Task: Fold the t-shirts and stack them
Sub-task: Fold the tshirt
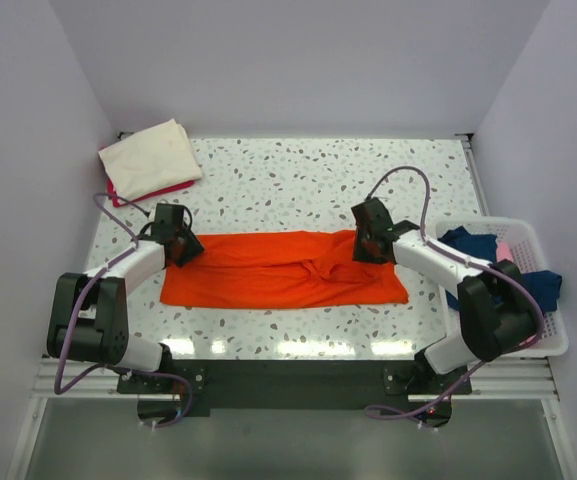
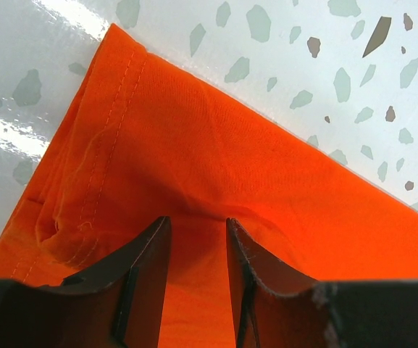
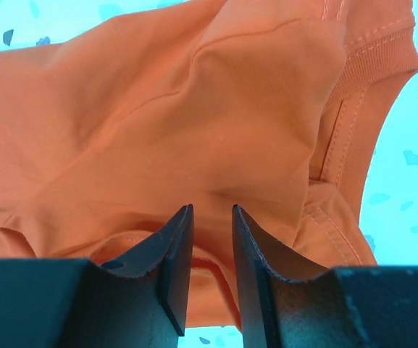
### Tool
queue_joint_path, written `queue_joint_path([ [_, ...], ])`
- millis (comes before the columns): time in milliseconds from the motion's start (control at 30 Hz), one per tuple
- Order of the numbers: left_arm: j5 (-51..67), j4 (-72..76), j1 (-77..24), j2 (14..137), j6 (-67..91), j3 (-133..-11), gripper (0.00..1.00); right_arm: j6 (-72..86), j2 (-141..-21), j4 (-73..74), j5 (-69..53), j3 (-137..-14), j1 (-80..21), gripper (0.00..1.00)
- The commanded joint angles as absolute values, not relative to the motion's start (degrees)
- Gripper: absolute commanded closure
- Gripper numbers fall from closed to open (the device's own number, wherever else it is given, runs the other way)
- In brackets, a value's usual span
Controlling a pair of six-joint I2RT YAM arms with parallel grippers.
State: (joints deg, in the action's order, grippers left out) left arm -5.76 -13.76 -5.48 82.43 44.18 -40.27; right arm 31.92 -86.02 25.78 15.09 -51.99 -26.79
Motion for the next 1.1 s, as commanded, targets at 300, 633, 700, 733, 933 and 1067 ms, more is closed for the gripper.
queue_joint_path([
  [300,-4.6,-10.6,-5.2,82.3,43.4,-42.1,0.59,30.9,-74.1,25.3,7.7,-40.5,-27.2,0.69],
  [633,-4.2,-10.5,-5.2,82.4,43.4,-42.1,0.59,32.3,-65.5,26.5,5.1,-37.2,-27.2,0.69],
  [700,-4.2,-10.5,-5.2,82.1,43.4,-42.1,0.59,32.7,-65.7,25.8,5.0,-38.1,-27.2,0.69],
  [733,-4.2,-10.5,-5.2,82.0,43.4,-42.1,0.59,32.9,-65.9,24.9,5.1,-39.4,-27.2,0.69],
  [933,-3.8,-10.5,-5.2,81.8,43.4,-42.5,0.59,34.3,-73.3,19.9,7.8,-45.9,-27.9,0.7],
  [1067,-3.8,-10.9,-5.2,81.7,43.2,-42.7,0.59,34.4,-79.0,17.7,8.9,-47.8,-30.0,0.71],
])
